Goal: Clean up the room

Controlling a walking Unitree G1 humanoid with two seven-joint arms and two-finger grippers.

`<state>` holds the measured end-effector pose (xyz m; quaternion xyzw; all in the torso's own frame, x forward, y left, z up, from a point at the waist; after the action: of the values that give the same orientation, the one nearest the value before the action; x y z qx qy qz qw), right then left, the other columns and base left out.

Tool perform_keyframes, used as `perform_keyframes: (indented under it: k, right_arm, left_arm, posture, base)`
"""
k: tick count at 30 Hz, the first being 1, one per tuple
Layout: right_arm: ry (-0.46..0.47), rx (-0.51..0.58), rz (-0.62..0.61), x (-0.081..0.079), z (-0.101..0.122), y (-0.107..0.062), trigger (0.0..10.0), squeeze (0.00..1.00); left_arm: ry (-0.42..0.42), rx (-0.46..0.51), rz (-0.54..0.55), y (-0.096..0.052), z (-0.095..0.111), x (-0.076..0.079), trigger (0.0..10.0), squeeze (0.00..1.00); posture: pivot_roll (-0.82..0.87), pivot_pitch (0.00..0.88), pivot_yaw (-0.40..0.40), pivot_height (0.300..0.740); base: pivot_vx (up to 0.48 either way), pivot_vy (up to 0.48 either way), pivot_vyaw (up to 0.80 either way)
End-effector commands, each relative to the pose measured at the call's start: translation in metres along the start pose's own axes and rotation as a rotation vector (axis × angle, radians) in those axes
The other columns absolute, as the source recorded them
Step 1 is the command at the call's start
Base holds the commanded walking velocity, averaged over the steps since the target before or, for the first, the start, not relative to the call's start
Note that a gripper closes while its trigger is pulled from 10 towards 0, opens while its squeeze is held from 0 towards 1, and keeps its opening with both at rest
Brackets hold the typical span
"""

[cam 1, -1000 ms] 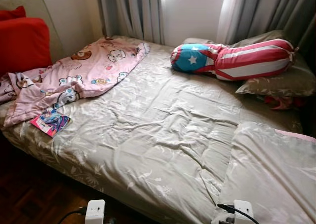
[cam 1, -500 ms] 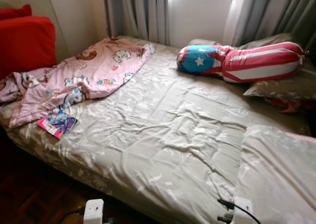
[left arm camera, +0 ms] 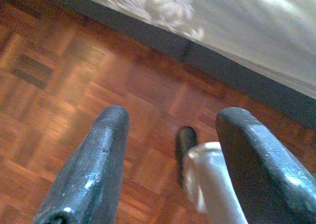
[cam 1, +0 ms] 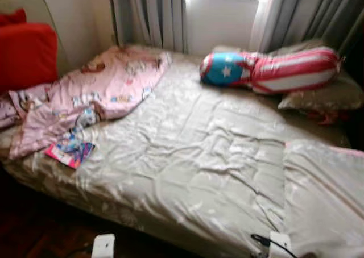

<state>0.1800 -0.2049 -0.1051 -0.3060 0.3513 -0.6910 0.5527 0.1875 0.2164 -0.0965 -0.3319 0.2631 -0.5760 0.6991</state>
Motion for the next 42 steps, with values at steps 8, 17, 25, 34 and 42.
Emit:
perform_keyframes:
  k: [8,17,25,34,42]
  right_arm:
    - [0.017,-0.001,-0.023,0.0076,-0.0021,-0.0008,10.0,0.00]
    - [0.009,-0.008,-0.015,0.0054,-0.0042,-0.0010,10.0,0.00]
    - [0.016,-0.006,-0.009,0.0036,-0.0038,-0.0009,10.0,0.00]
    - [0.013,-0.013,0.010,0.0029,-0.0051,-0.0010,10.0,0.00]
    - [0.013,-0.012,0.019,0.0022,-0.0049,-0.0010,10.0,0.00]
  left_arm:
    - [-0.005,-0.022,-0.013,0.0000,-0.0043,0.0051,10.0,0.00]
    - [-0.009,-0.026,-0.007,-0.0006,-0.0059,0.0033,10.0,0.00]
    - [-0.006,-0.030,-0.008,-0.0006,-0.0062,0.0025,10.0,0.00]
    - [-0.011,-0.029,-0.011,-0.0005,-0.0063,0.0043,10.0,0.00]
    - [-0.019,-0.027,-0.007,-0.0008,-0.0069,0.0035,10.0,0.00]
  posture:
    - [0.00,0.000,-0.022,0.740]
    - [0.00,0.000,-0.021,0.740]
    - [0.00,0.000,-0.015,0.740]
    - [0.00,0.000,-0.019,0.740]
    - [0.00,0.000,-0.021,0.740]
  base:
    - [0.000,0.480,0.00]
    - [0.000,0.480,0.00]
    - [0.000,0.480,0.00]
    - [0.000,0.480,0.00]
    - [0.000,0.480,0.00]
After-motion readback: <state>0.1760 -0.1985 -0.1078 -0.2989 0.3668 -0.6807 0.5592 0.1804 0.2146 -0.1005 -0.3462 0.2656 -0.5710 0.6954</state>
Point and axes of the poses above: a point about 5 cm out from each wrist's last joint towards the gripper, its own y axis pointing out of the wrist towards the gripper, its own z axis along the axis of the wrist's last joint, x = y × z, the point moved 2 cm from there along y, pointing out of the wrist towards the gripper, and after that the axes turned 5 degrees about -y, right-handed, at the moved point
